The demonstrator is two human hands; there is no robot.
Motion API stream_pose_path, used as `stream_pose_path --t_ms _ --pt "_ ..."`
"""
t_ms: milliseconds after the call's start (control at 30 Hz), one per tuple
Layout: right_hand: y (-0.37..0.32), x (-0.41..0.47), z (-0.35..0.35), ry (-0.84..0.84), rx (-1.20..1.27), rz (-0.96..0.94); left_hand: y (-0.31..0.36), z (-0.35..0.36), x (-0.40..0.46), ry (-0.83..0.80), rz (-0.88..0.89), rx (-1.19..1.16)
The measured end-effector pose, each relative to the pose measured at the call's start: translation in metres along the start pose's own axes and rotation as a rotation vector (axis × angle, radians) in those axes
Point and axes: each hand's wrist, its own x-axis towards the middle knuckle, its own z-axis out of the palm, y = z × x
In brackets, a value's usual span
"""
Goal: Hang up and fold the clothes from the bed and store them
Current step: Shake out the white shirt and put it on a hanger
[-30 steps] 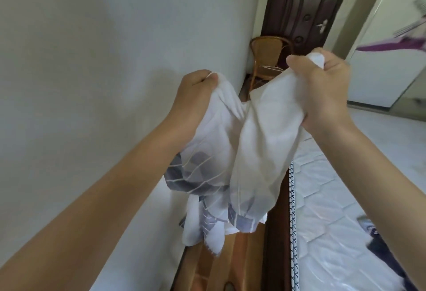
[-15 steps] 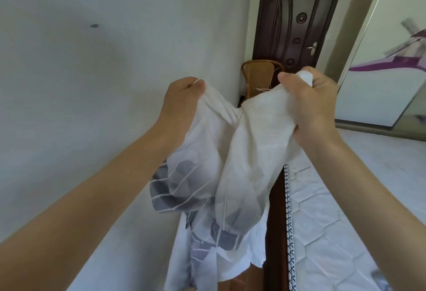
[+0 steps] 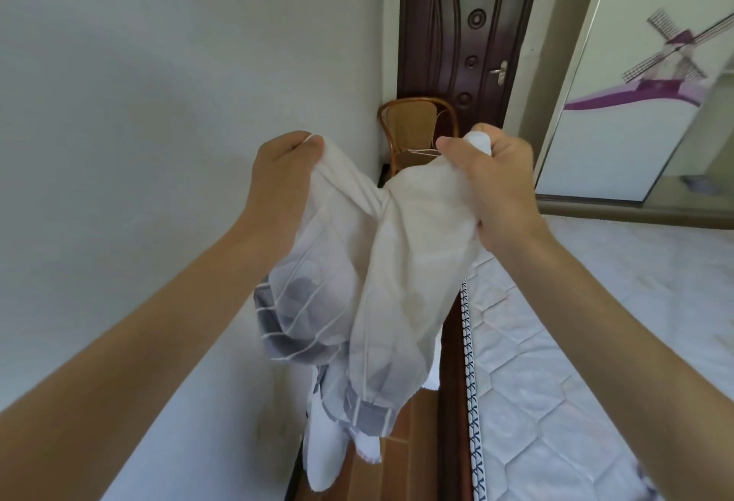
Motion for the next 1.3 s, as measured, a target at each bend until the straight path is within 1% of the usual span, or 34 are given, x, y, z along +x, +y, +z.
stream_pose_path --t_ms 133,300,533,833,1033,1167,1233,1300 --pt "0.028 0.036 -0.006 0.031 -0.058 0.018 -0.032 0.024 0.038 -0.031 -0.046 -0.03" --pt "0.063 0.099 -0.009 0.013 -0.123 0.047 -0.074 0.066 0.102 -0.047 -0.108 -0.038" --pt "0.11 0.217 0.003 0.083 -0.201 0.052 -0.132 0.119 0.223 -0.178 -0.184 -0.058" --pt "0.163 0.338 0.003 0.193 -0.253 0.085 -0.175 0.189 0.348 -0.295 -0.17 -0.034" --pt "0.211 0.425 0.008 0.166 -0.271 0.109 -0.215 0.231 0.42 -0.255 -0.211 -0.027" --pt "0.254 0.495 0.006 0.166 -0.268 0.132 -0.244 0.275 0.48 -0.231 -0.227 0.004" --pt "0.269 0.532 0.004 0.165 -0.261 0.138 -0.254 0.299 0.512 -0.204 -0.237 0.031" --pt "0.279 0.572 0.002 0.158 -0.246 0.139 -0.259 0.319 0.547 -0.217 -0.236 0.074"
